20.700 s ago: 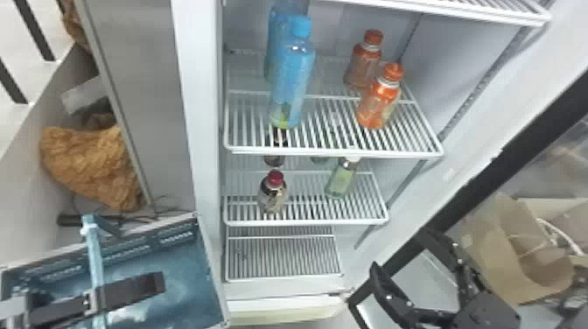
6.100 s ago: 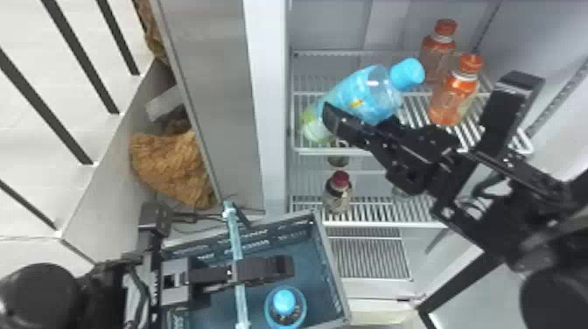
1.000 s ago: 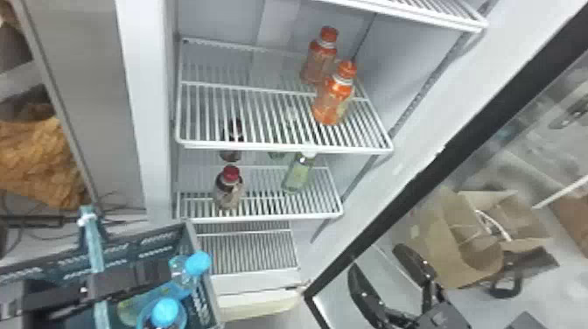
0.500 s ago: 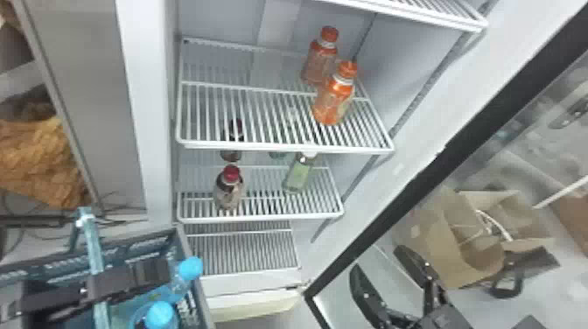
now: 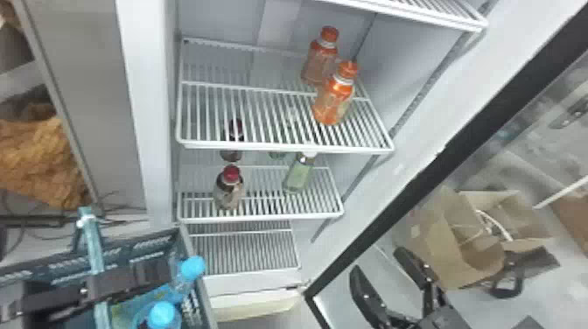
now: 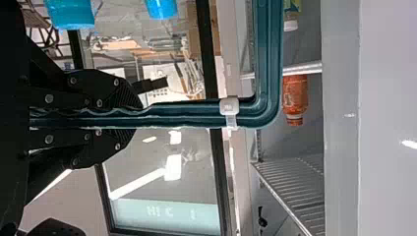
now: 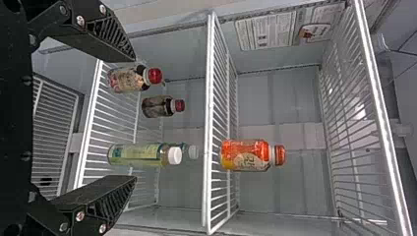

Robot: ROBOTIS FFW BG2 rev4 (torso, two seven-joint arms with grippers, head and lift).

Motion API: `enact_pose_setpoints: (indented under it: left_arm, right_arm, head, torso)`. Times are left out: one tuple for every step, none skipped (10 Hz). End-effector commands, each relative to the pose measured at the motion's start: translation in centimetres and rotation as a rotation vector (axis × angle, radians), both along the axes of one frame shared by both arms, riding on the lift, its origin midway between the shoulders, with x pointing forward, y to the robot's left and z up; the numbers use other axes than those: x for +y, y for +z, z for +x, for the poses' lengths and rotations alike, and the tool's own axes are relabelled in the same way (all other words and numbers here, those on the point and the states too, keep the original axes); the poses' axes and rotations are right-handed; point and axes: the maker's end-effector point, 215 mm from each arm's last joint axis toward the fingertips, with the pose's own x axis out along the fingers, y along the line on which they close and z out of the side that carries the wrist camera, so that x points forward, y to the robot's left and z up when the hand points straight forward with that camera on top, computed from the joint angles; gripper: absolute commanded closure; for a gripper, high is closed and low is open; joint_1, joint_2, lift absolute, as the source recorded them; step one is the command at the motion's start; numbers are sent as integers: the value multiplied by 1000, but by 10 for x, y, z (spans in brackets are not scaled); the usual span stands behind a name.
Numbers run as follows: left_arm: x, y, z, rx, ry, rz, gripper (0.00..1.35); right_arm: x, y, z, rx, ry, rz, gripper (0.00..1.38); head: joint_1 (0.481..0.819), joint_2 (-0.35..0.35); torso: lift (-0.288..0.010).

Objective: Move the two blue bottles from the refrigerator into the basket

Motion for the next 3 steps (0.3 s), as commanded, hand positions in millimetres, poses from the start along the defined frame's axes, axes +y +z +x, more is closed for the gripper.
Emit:
enact_pose_setpoints:
  left_arm:
    - [0,0,0,0,-1,0,1202]
    - [0,0,0,0,1,-2,1202]
    - [0,0,0,0,1,-2,1202]
  right_arm:
    - [-1,-2,-1,4,-2,2,205]
    - [0,-3,-1,4,-3,4,205]
    - [0,-4,-1,7,-2,4,205]
  head:
    - [695,-350]
    - [695,-350]
    - [695,-350]
  torso:
    - [-10]
    - [-10]
    - [-10]
